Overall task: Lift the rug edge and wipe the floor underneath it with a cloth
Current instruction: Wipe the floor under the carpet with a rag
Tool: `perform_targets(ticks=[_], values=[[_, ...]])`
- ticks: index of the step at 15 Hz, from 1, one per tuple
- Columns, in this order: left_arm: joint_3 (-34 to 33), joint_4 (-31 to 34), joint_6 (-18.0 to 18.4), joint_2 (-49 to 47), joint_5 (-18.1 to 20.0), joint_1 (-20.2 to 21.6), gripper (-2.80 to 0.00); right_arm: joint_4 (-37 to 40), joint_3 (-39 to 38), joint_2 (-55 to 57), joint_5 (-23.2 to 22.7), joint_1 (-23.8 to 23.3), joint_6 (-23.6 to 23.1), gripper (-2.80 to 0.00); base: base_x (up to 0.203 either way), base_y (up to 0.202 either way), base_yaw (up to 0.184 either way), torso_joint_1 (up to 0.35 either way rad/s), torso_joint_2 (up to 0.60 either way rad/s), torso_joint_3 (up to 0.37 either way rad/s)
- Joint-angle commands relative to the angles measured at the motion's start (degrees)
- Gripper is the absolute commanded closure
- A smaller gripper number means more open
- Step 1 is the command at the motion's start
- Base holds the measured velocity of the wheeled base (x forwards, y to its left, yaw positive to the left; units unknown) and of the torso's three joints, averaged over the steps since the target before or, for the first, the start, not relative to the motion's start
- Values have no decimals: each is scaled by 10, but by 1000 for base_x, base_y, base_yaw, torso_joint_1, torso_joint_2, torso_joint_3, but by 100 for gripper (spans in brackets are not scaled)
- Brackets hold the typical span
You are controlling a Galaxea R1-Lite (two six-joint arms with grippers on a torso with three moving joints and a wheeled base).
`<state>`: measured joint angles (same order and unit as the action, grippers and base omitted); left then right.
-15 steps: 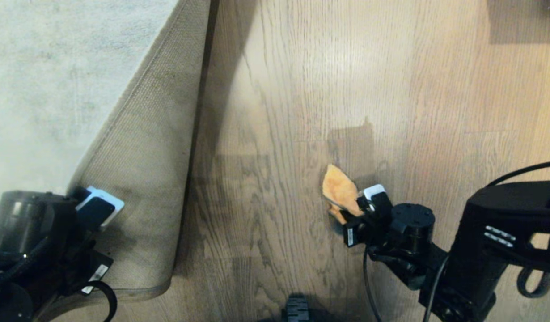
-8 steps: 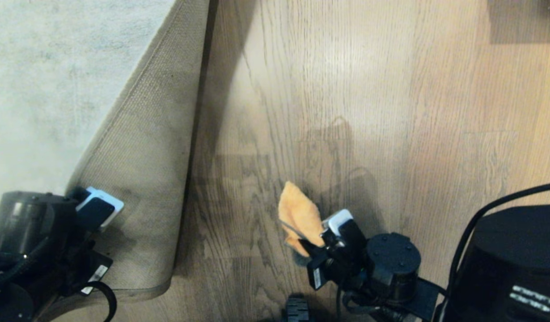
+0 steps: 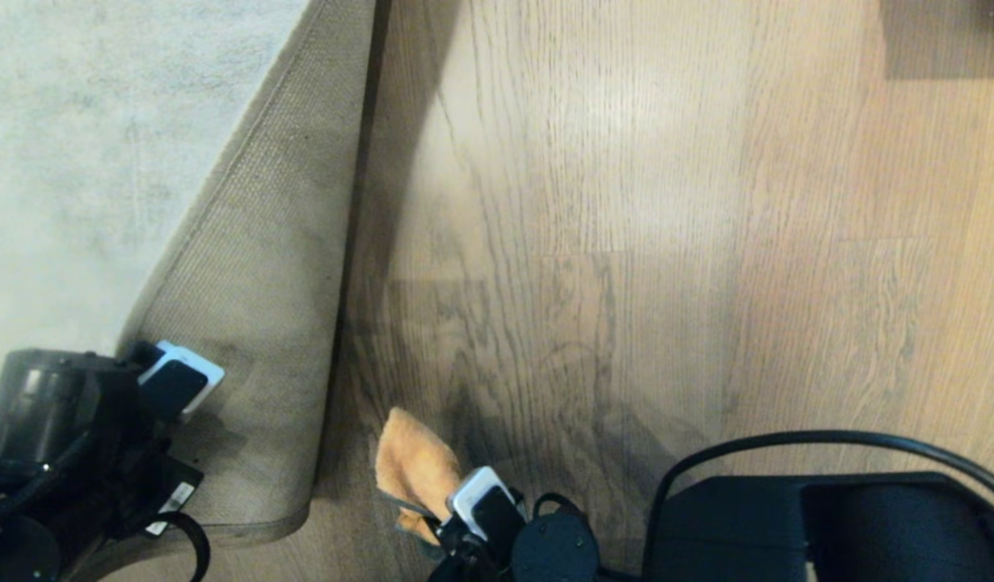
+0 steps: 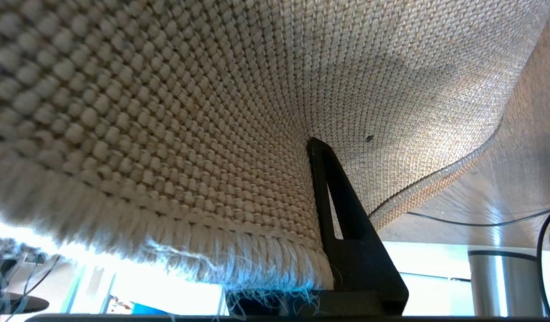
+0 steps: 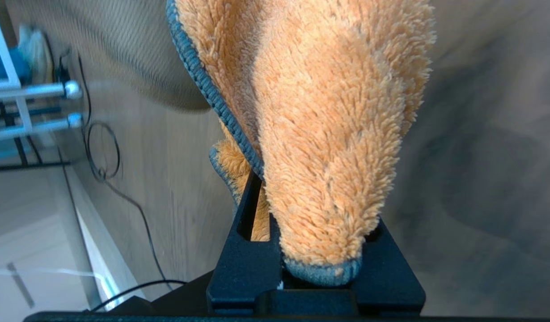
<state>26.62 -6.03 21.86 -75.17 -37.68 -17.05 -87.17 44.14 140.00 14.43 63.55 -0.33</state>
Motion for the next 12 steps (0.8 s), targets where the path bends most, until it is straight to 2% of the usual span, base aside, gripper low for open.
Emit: perform_targets(ticks=[1, 6, 12], values=[[0, 0, 1, -1, -2, 0, 0, -23, 38, 71, 1, 7, 2, 0, 0, 0, 0, 0, 0, 0], [-1, 0, 1, 0, -3, -2, 0, -23, 73, 105, 6, -13, 17, 0, 0, 0, 0, 0, 0, 0], [-4, 0, 0, 2, -3, -1, 0, -23, 86, 108, 6, -84, 17, 0, 0, 0, 0, 0, 0, 0]])
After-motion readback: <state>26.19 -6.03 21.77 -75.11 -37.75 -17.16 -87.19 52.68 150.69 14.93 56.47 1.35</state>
